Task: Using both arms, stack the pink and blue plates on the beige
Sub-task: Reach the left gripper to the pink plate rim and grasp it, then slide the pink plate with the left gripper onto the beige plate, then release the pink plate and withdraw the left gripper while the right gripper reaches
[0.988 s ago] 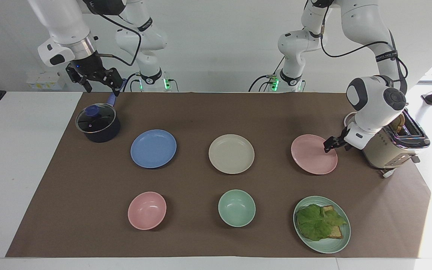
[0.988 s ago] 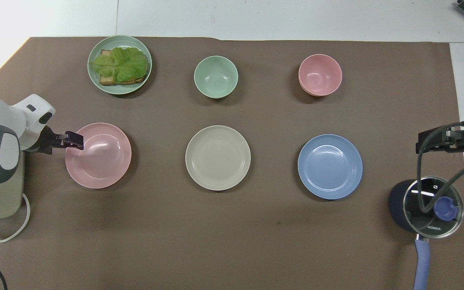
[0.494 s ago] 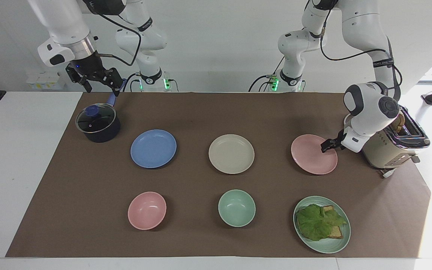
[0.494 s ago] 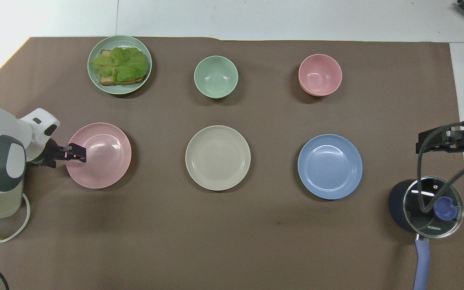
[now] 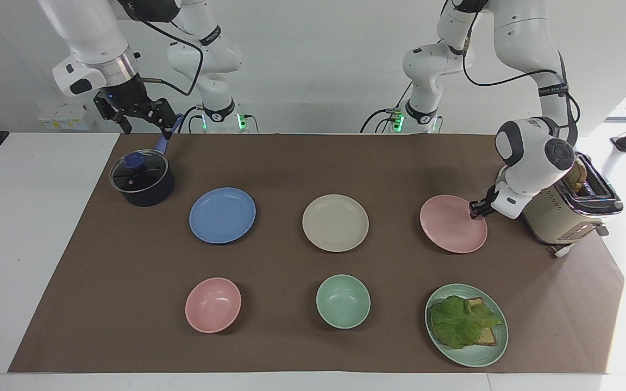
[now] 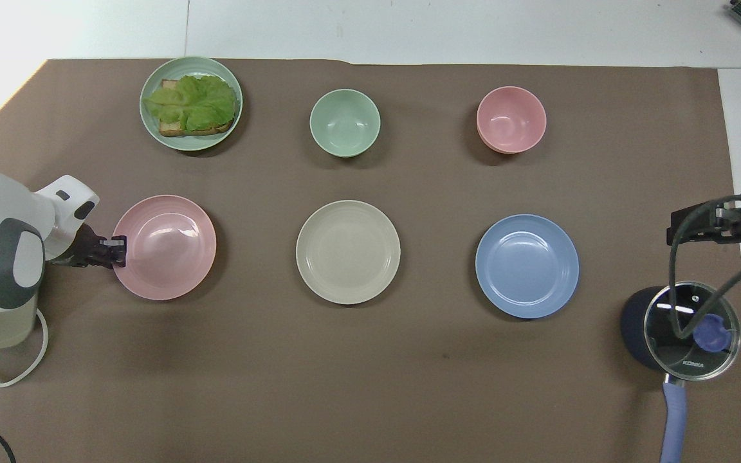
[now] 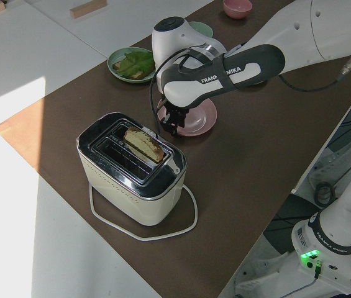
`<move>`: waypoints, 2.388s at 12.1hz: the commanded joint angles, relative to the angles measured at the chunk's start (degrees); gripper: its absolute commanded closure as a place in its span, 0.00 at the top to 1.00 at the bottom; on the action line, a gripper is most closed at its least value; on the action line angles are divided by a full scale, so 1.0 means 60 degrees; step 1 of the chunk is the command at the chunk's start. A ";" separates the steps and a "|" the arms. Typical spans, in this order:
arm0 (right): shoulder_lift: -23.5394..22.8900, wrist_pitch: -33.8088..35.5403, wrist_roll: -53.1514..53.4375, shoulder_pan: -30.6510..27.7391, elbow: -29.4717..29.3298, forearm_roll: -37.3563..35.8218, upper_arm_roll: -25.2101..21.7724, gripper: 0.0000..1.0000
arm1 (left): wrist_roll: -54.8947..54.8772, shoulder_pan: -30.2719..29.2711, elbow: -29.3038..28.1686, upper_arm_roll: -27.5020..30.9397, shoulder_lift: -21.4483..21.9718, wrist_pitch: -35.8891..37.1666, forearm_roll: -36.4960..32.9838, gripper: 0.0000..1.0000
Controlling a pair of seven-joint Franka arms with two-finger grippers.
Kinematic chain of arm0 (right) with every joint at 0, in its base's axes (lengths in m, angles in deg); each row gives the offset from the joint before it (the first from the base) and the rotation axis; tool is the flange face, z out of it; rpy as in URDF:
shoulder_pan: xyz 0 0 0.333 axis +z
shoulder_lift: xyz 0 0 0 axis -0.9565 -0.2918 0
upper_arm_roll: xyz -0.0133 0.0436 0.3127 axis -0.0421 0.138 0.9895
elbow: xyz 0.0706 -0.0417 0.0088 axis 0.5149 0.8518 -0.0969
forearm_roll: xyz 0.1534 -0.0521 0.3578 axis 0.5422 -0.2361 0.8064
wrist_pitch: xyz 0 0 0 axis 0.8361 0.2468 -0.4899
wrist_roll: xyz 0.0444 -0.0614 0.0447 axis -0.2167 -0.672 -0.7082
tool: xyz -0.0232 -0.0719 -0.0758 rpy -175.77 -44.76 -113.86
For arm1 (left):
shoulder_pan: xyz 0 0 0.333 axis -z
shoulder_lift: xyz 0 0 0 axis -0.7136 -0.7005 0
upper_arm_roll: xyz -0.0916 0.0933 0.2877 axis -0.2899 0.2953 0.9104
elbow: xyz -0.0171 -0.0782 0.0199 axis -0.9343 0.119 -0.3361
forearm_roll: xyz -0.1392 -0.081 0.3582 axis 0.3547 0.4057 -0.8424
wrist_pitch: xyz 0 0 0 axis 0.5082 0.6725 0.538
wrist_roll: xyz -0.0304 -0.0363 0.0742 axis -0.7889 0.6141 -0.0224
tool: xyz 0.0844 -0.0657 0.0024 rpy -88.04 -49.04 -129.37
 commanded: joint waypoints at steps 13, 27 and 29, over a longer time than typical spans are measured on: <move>0.0187 -0.0110 -0.0230 -0.0106 0.0191 0.0227 -0.0015 1.00 | 0.2033 0.3486 0.2072 -0.0350 0.0507 0.2389 0.1350 0.00; 0.0187 -0.0110 -0.0245 -0.0135 0.0191 0.0227 -0.0015 1.00 | 0.3050 0.4459 0.1837 -0.0263 -0.0285 -0.0017 0.1219 1.00; 0.0187 -0.0110 -0.0245 -0.0135 0.0191 0.0227 -0.0015 1.00 | 0.2860 0.3832 0.2173 -0.0204 -0.0197 0.0435 0.0841 1.00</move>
